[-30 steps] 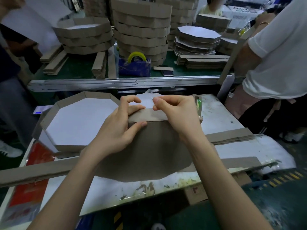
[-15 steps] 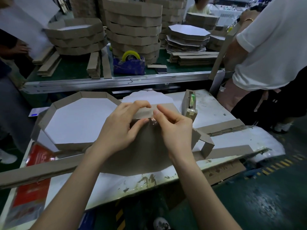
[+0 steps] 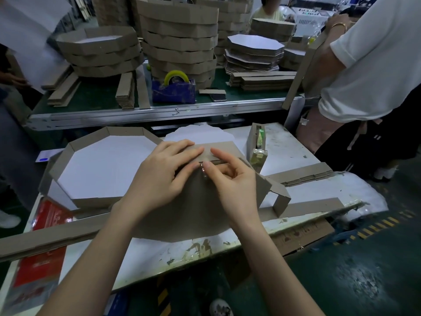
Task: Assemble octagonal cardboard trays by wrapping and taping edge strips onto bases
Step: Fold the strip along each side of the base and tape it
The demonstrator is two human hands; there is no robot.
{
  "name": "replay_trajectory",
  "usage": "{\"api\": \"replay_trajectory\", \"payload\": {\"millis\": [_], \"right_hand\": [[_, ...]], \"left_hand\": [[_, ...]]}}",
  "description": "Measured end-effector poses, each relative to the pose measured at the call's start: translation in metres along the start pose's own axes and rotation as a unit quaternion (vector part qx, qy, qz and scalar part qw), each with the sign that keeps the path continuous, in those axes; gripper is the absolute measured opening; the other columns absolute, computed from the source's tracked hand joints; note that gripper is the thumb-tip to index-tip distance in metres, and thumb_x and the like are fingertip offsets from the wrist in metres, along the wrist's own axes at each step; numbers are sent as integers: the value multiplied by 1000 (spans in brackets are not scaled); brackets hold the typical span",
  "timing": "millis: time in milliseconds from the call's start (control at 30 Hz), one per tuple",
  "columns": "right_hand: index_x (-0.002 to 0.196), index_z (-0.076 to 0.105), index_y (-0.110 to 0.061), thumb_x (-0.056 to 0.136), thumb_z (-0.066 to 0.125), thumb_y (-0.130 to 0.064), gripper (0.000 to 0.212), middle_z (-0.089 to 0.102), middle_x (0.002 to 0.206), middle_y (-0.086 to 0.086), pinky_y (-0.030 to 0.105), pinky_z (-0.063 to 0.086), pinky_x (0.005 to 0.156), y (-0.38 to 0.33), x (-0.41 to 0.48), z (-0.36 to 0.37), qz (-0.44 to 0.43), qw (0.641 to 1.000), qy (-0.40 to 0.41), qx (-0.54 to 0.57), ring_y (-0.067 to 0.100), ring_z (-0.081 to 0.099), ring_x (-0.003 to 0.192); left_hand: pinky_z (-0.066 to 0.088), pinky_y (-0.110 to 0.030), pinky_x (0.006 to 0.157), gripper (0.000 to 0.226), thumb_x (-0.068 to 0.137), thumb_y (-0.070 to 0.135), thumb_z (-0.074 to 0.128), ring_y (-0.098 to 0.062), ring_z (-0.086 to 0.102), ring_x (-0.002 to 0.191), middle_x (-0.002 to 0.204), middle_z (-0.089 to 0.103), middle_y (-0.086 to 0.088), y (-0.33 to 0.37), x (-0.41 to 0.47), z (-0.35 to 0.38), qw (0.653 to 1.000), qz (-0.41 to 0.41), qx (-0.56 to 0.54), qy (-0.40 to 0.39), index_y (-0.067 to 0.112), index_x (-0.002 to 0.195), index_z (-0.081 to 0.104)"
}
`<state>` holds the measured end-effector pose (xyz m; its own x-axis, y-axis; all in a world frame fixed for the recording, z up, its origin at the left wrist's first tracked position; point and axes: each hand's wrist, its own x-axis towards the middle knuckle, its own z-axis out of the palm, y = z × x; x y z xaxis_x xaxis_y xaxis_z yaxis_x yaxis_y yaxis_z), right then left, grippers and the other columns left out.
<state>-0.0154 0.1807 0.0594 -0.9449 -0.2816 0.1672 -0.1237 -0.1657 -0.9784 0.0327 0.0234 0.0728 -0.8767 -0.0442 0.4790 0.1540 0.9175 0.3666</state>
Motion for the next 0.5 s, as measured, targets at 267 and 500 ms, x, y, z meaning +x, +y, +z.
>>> {"api": "replay_trajectory", "payload": {"millis": [267, 500], "right_hand": [[127, 65, -19, 85, 78, -14, 45, 64, 61, -11, 14, 50, 69, 7, 15, -5, -52, 993, 1, -109, 1, 59, 63], [127, 67, -16, 85, 78, -17, 43, 61, 59, -25, 8, 42, 63, 13, 23, -4, -116, 975, 12, -189, -4, 52, 55]], "left_hand": [[45, -39, 93, 40, 95, 35, 41, -22, 47, 120, 136, 55, 1, -2, 6, -3, 1000, -9, -2, -30, 39, 131, 58], [44, -35, 88, 43, 95, 39, 34, -19, 44, 119, 137, 53, 4, -2, 11, -5, 998, -17, 13, -53, 46, 134, 52]]}}
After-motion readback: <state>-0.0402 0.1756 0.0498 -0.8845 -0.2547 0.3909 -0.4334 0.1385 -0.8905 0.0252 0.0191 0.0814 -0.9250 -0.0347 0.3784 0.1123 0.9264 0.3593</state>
